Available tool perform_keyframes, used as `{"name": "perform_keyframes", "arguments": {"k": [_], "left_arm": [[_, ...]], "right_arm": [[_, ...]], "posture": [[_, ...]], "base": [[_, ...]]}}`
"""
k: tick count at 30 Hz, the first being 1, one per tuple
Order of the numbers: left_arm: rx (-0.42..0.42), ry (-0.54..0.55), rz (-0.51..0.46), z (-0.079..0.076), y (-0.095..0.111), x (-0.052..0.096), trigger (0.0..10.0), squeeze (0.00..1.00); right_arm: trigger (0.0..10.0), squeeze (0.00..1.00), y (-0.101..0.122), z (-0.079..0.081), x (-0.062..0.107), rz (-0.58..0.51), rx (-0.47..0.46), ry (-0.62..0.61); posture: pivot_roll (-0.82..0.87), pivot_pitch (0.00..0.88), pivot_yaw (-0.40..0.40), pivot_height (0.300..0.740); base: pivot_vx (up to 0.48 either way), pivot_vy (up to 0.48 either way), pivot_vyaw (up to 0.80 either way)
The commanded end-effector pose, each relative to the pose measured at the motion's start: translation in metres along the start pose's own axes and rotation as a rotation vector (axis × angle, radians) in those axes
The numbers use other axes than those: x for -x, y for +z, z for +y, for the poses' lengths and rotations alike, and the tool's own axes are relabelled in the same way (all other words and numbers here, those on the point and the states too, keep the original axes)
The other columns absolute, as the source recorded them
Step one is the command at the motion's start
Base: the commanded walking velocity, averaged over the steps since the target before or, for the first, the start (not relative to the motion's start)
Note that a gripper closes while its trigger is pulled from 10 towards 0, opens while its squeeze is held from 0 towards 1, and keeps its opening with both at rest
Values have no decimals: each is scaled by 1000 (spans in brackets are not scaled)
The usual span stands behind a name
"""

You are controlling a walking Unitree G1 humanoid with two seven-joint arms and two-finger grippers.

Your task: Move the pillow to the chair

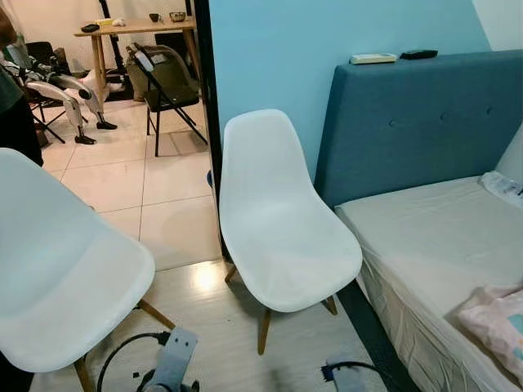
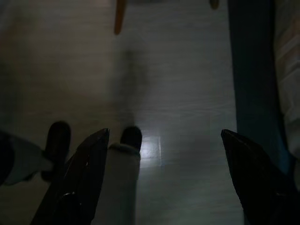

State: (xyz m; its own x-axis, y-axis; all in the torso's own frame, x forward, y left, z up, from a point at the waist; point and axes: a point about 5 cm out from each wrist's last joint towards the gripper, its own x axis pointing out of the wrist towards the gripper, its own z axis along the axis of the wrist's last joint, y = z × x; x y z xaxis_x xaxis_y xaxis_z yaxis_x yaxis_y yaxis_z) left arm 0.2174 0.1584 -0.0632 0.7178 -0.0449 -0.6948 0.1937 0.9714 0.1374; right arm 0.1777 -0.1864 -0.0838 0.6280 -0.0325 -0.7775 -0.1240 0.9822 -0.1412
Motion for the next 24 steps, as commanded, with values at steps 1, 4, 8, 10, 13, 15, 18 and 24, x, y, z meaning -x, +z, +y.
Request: {"name": "perform_keyframes", "arguments": {"k": [1, 4, 8, 10, 13, 15, 18, 24], "left_arm": [[16, 37, -36, 10, 1, 2, 10000, 0], [68, 87, -121, 19, 11, 3, 10000, 0], [139, 143, -177, 26, 18, 4, 10000, 0], [168, 161, -183, 27, 18, 5, 10000, 0], [163, 146, -130, 24, 12, 4, 10000, 0], [145, 139, -93, 22, 7, 3, 10000, 0], [89, 117, -18, 19, -4, 3, 10000, 0], [96, 102, -2, 17, -7, 4, 10000, 0]], "right_arm": [[10000, 0, 12, 0, -2, -57, -12, -6], [10000, 0, 33, -3, -3, -161, -34, -16], [10000, 0, 49, -4, -3, -247, -56, -19], [10000, 0, 56, -2, -4, -278, -55, -20], [10000, 0, 54, 1, -5, -253, -47, -9], [10000, 0, 52, 3, -5, -237, -35, -3], [10000, 0, 49, 6, -6, -213, -13, 7], [10000, 0, 43, 4, -5, -186, 4, 14]], "posture": [[-4, 60, 1, 740], [-2, 65, -10, 740], [8, 67, -19, 740], [10, 66, -22, 740], [21, 64, -37, 740], [21, 64, -37, 740], [21, 66, -42, 740], [22, 70, -57, 740]], "base": [[0, 0, 0], [0, 0, 0], [0, 0, 0], [0, 0, 0], [0, 0, 0], [0, 0, 0], [0, 0, 0], [0, 0, 0]]}}
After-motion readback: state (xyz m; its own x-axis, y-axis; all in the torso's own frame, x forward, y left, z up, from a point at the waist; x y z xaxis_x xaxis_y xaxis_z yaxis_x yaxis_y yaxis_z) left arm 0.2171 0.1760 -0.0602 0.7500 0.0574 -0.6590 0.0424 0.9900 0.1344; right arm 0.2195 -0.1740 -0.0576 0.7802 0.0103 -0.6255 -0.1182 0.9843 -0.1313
